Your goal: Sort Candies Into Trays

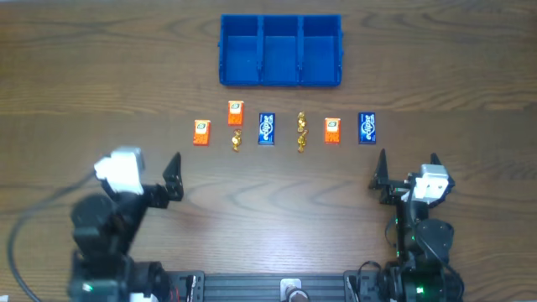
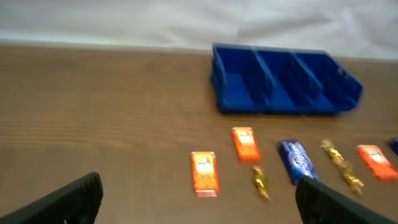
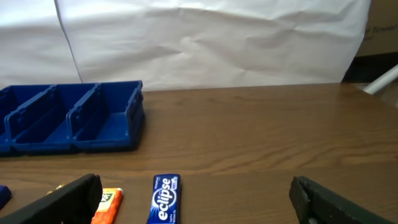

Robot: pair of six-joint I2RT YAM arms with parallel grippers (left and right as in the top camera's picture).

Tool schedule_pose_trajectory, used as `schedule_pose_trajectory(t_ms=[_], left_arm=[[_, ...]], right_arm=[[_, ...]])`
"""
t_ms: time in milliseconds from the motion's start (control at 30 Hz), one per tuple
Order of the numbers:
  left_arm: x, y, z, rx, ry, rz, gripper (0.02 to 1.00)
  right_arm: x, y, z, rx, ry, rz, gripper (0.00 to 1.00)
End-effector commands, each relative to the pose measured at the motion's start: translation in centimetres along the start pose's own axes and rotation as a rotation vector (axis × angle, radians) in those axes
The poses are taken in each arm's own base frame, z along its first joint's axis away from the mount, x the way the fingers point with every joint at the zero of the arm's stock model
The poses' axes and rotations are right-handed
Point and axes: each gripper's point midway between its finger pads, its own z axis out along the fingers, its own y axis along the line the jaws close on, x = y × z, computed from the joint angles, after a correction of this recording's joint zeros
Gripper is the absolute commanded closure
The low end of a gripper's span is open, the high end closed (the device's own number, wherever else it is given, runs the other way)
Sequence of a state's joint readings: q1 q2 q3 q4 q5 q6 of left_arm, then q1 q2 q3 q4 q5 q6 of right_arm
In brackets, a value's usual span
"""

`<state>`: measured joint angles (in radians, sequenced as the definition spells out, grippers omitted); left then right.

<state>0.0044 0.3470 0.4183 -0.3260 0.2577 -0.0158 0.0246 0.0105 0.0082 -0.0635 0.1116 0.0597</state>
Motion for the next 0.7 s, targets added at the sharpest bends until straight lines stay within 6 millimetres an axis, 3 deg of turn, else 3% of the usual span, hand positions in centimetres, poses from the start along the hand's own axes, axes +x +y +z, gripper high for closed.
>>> schedule_pose_trajectory(t_ms=[33,133,333,400,467,700], left_arm=[[-5.3,-1.2,0.5,0.030,0.187,-0.087,0.018],[-6.0,-1.1,2.3,0.022,0.343,-0.117,0.020],[-3.7,-1.6,8.3,0.016,0.631,-0.110,0.023],[-2.2,-1.7,10.7,-0.007,0.702,-0.084,0.020],[0.6,-1.6,13.6,-0.041,0.804,-0.037,0.020],[7.6,-0.4,17.7,-0.073,0.987,0.025,0.020]], right_arm=[[0.0,0.2,0.0,-0.008,0.000,-0.005,0.003],[0.0,0.2,0.0,-0.008,0.000,-0.005,0.003],[0.0,0.2,0.0,-0.008,0.000,-0.005,0.003],[0.0,0.2,0.0,-0.008,0.000,-0.005,0.003],[0.0,0.2,0.0,-0.008,0.000,-0.005,0.003],[0.0,0.2,0.0,-0.008,0.000,-0.005,0.003]])
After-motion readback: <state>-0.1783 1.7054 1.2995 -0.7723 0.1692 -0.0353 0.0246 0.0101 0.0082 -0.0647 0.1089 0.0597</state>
